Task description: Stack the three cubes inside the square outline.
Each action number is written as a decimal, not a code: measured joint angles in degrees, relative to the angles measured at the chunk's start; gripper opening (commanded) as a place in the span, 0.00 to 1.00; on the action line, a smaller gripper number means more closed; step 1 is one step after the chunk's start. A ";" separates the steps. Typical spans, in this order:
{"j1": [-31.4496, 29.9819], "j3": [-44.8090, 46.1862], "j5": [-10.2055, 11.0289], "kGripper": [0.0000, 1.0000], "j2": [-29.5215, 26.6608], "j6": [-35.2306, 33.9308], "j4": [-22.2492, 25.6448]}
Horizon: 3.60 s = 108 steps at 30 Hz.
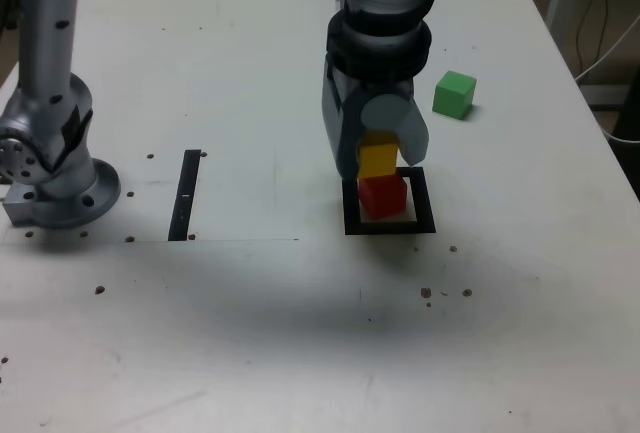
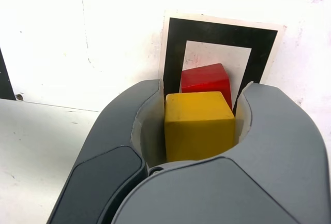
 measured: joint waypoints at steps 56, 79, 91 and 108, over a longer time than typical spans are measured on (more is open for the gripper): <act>0.10 3.61 0.75 0.98 1.20 -1.70 -6.73; 2.01 1.24 4.72 0.99 -3.74 2.10 3.60; 10.03 -11.98 6.67 0.99 -1.69 23.58 16.16; 16.10 -32.24 10.78 0.99 10.16 55.46 22.54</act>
